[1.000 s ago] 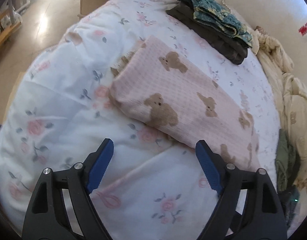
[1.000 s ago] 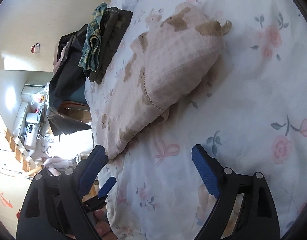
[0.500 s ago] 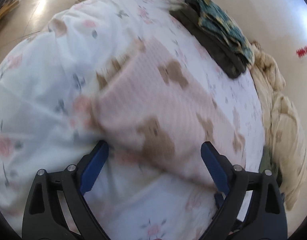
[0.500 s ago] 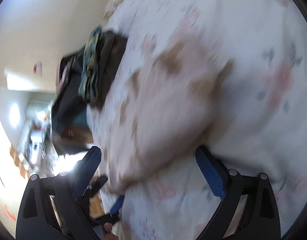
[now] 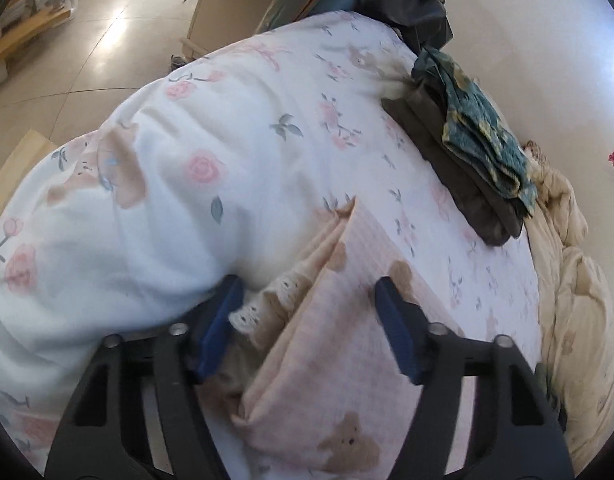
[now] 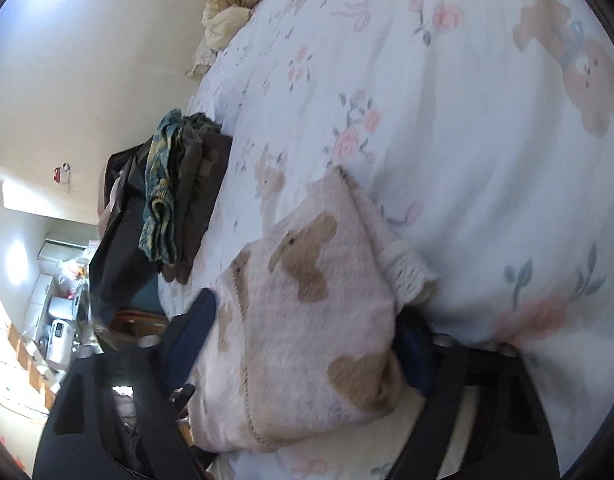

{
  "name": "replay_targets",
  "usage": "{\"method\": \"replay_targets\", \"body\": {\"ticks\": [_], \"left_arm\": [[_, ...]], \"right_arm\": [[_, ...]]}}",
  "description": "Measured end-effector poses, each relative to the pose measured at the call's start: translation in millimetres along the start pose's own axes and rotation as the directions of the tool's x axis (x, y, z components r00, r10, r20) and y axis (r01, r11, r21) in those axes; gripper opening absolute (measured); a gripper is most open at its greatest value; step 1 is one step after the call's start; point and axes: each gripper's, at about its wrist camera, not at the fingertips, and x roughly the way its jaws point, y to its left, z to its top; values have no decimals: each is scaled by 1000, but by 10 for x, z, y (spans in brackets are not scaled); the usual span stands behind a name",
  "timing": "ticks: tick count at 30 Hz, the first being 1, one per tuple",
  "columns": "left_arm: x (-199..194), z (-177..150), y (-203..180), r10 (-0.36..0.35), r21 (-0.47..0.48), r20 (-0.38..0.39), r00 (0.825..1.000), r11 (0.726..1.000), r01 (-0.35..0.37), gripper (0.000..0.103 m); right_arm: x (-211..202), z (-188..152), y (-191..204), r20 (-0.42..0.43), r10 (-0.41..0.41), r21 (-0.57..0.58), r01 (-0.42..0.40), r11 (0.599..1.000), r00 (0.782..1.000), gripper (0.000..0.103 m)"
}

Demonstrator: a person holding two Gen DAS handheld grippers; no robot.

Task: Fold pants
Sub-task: 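Pinch the folded pants with both grippers and lift them, then carry the pants with both grippers onto the clothes stack and open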

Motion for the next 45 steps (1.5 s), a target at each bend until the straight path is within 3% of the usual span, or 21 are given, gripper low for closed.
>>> {"method": "replay_targets", "body": {"ticks": [1, 2, 3, 4, 10, 16, 22, 26, 30, 35, 40, 45], "left_arm": [[11, -7, -42, 6, 37, 3, 1000, 999, -6, 53], [20, -4, -63, 0, 57, 0, 1000, 998, 0, 36], [45, 11, -91, -13, 76, -14, 1000, 997, 14, 14], [78, 36, -111, -42, 87, -42, 998, 995, 45, 7], [-169, 146, -276, -121, 129, -29, 992, 984, 124, 3], [-660, 313, -494, -246, 173, 14, 969, 955, 240, 3], [-935, 607, -656, -298, 150, 33, 954, 945, 290, 3], [-1024, 820, -863, -318, 205, 53, 947, 931, 301, 3], [-973, 1089, -1072, -327, 237, 75, 942, 924, 301, 3], [-722, 1628, -1386, -344, 224, 132, 930, 924, 310, 3], [-220, 2287, -1826, -330, 283, 176, 927, 919, 274, 3], [452, 2833, -2150, -302, 353, 184, 935, 908, 224, 3]], "right_arm": [[16, 37, -33, -3, -13, 6, 13, 1000, 1000, 55], [32, 59, -54, -6, -18, 14, 19, 1000, 1000, 49], [36, 77, -86, -8, -8, 21, 9, 1000, 1000, 30], [50, 94, -86, -14, -7, 6, 7, 1000, 1000, 9], [-146, 99, 130, 16, 25, -93, -24, 995, 1000, 5], [-528, 119, 629, 70, 151, -190, -135, 972, 986, 5], [-724, 256, 1074, 86, 215, -255, -187, 949, 973, 5], [-629, 458, 1392, 71, 205, -320, -172, 932, 976, 5], [-410, 721, 1744, 62, 207, -387, -168, 907, 976, 5], [147, 1185, 2307, 45, 216, -466, -170, 868, 975, 5], [879, 1675, 2801, 40, 181, -511, -136, 849, 983, 5], [1628, 2028, 3039, 36, 118, -530, -81, 844, 992, 5]]}}
